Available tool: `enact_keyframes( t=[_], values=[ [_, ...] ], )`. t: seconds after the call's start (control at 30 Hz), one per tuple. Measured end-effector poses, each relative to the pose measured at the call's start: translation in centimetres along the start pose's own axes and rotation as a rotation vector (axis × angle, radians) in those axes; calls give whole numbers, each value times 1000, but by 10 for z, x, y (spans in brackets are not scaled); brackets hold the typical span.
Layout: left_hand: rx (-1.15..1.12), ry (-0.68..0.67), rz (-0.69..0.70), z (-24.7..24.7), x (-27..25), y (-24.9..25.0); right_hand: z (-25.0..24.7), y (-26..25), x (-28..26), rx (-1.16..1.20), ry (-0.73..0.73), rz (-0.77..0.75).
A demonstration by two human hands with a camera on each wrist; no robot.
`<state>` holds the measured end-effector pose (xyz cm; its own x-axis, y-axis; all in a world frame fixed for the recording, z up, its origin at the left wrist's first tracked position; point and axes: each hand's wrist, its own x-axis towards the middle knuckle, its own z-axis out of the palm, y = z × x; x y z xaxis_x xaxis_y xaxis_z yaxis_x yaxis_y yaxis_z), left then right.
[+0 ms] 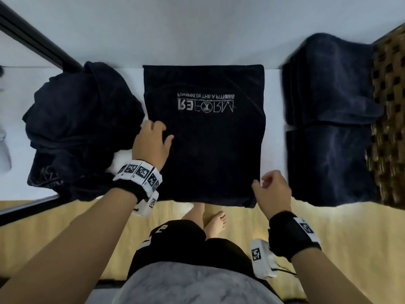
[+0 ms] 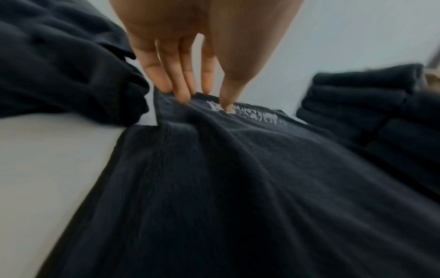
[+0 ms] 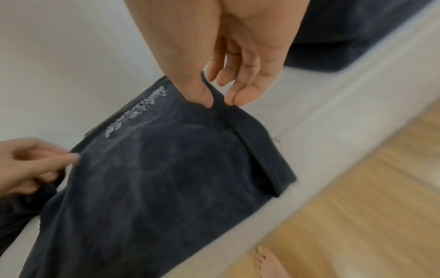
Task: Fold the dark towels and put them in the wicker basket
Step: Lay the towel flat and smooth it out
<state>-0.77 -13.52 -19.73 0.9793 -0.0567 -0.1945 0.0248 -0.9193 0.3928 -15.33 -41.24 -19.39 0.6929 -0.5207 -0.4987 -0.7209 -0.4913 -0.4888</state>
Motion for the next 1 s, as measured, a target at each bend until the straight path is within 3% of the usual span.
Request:
enact_keyframes(
  t=[0.1, 0.2, 0.33, 0.43, 0.6, 0.73, 0.9, 1.0],
  values=[
    [-150, -31, -220, -2, -42, -22, 3, 31, -20, 70, -54, 153],
    [-140, -116, -352, -3, -85, -46, 9, 49, -26, 61, -130, 244],
    [-135, -238, -472, 9, -126, -58, 18, 60, -28, 28, -224, 206],
    [-253, -200, -566, 23, -140, -52, 18, 59, -31, 123, -183, 153],
    [-210, -147, -530, 32, -139, -33, 10, 54, -38, 222, -142, 93],
    [-270, 15, -597, 22, -143, -29, 3, 48, -40, 299, -120, 44],
    [-238, -88, -532, -3, -150, -23, -8, 34, -40, 351, -75, -45],
    [-543, -97, -469, -22, -149, -20, -18, 25, -37, 285, -42, -130]
  ],
)
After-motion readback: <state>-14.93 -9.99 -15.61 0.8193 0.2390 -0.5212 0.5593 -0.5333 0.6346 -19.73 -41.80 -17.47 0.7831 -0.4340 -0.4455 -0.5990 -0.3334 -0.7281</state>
